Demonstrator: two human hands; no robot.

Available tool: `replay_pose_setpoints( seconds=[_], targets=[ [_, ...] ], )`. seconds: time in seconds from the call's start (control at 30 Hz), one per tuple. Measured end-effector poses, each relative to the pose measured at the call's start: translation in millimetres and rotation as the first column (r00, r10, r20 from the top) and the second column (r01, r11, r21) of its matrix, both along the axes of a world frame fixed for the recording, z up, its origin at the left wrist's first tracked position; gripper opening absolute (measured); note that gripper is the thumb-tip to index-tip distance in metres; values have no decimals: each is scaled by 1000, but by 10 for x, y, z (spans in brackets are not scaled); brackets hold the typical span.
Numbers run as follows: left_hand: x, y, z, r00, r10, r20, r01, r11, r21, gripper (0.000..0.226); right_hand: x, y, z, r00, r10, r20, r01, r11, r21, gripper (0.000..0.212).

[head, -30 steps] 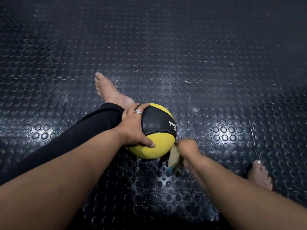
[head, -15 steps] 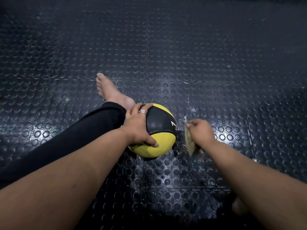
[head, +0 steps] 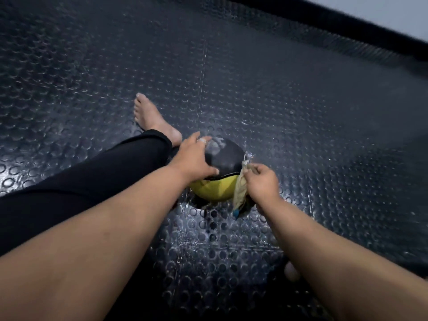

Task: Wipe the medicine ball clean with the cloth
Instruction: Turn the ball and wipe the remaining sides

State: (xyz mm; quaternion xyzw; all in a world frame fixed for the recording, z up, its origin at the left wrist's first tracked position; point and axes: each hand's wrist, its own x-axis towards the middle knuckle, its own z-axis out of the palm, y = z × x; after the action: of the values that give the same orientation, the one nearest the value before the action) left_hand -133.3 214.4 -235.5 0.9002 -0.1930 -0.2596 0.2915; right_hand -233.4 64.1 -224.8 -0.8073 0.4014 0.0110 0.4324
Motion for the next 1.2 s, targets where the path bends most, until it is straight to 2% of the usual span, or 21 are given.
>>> replay_pose_setpoints(
  seconds=[0.1, 0.17, 0.27, 0.33, 0.4, 0.47, 0.6, 0.67, 0.77, 0.8, 0.87, 0.97, 1.03, 1.1, 1.2],
  targets=[
    [-105, 40, -137, 986, -160, -45, 164, 982, 96, 108, -119, -25, 30, 966, 202, -160, -222, 968, -116, 31],
    [-137, 69, -182, 972, -219, -84, 231, 958, 169, 106, -153, -57, 36, 944, 266, -195, -302, 935, -188, 32],
    [-163, 35, -85, 949, -314, -33, 311, 912, 268, 93, -103, -177, 97, 985, 126, -120, -153, 955, -253, 34],
    [-205, -27, -12, 940, -342, -17, 334, 905, 264, 87, -18, -255, 145, 997, 43, -58, -56, 965, -257, 35],
    [-263, -98, 13, 936, -352, -18, 346, 906, 245, 84, 62, -275, 176, 999, 27, -28, -33, 964, -262, 38],
    [-315, -179, -14, 951, -302, -63, 309, 928, 209, 82, 121, -239, 191, 997, 65, -47, -75, 960, -270, 39],
    [-457, -360, -131, 965, -175, -198, 210, 962, 177, 88, 103, -188, 95, 961, 162, -225, -219, 941, -257, 35],
    [-496, -399, -145, 982, -90, -165, 115, 982, 150, 89, 27, -191, 66, 954, 181, -239, -239, 941, -241, 34],
    [-370, -332, -90, 1000, 11, 2, -11, 984, 179, 96, -117, -207, 74, 936, 263, -234, -317, 919, -236, 36],
    [-304, -290, -92, 1000, -5, 24, 1, 985, 174, 103, -166, -203, 78, 928, 291, -233, -345, 908, -238, 36],
    [-210, -245, -136, 994, -111, -24, 113, 982, 154, 119, -258, -235, 51, 924, 327, -200, -370, 897, -242, 32],
    [-248, -245, -224, 968, -190, -165, 212, 969, 130, 134, -325, -292, -3, 941, 314, -129, -335, 918, -211, 24],
    [-324, -279, -259, 969, -139, -206, 164, 980, 112, 139, -324, -325, -27, 957, 273, -97, -289, 927, -239, 25],
    [-399, -335, -271, 971, -70, -229, 98, 989, 112, 142, -273, -351, -34, 986, 167, -25, -167, 947, -274, 28],
    [-508, -469, -248, 952, 88, -292, -59, 993, 105, 140, -155, -340, -66, 995, 86, 53, -69, 960, -272, 28]
  ],
)
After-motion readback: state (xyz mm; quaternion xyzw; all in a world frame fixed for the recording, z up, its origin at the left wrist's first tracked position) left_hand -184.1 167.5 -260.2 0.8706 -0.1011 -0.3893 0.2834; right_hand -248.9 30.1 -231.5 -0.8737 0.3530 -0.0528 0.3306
